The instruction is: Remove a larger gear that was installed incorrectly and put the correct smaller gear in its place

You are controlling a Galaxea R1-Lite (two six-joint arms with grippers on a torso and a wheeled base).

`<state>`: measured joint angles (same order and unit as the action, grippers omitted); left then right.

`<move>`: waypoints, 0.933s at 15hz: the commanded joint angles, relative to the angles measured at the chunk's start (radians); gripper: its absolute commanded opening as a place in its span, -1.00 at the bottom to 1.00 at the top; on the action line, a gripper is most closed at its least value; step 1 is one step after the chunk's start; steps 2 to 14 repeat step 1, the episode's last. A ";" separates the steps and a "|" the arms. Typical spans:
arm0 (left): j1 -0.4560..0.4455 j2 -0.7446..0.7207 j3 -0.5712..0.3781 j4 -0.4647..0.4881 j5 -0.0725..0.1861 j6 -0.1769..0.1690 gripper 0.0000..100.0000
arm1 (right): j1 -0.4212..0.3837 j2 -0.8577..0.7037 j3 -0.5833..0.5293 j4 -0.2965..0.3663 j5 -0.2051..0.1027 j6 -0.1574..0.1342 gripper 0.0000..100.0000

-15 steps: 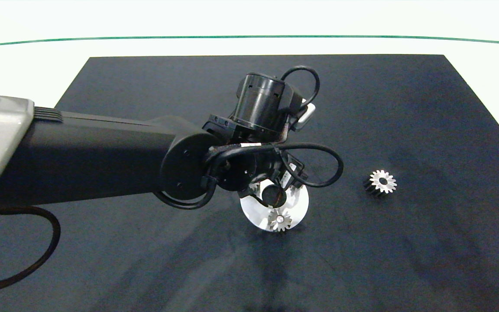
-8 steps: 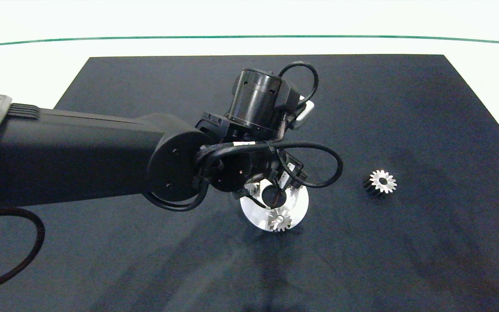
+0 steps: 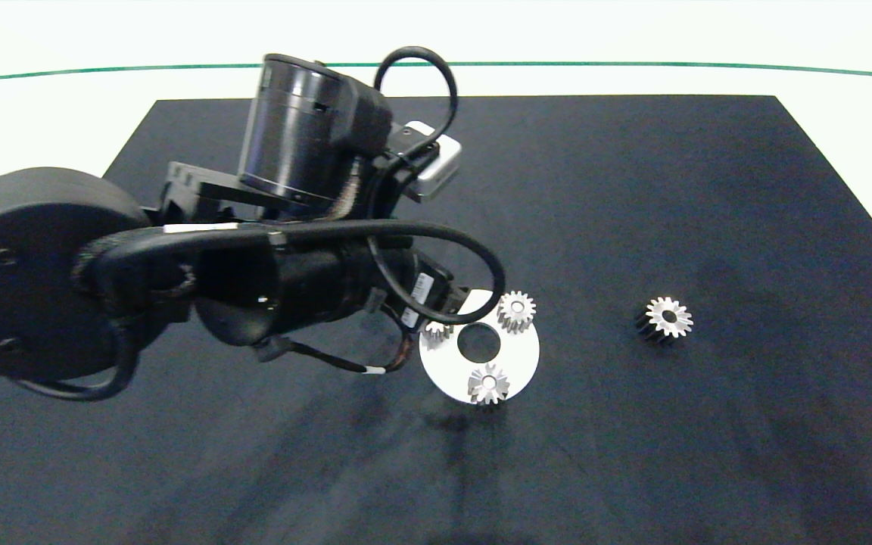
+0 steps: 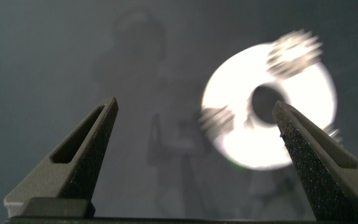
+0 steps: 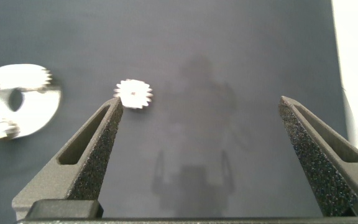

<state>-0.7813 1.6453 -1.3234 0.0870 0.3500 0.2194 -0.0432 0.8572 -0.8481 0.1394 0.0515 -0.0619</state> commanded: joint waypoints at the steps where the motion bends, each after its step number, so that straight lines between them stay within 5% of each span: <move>1: 0.143 -0.288 0.224 -0.001 0.004 -0.006 1.00 | -0.092 -0.035 0.053 0.003 -0.001 -0.004 1.00; 14: 0.143 -0.288 0.224 -0.001 0.004 -0.006 1.00 | -0.092 -0.035 0.053 0.003 -0.001 -0.004 1.00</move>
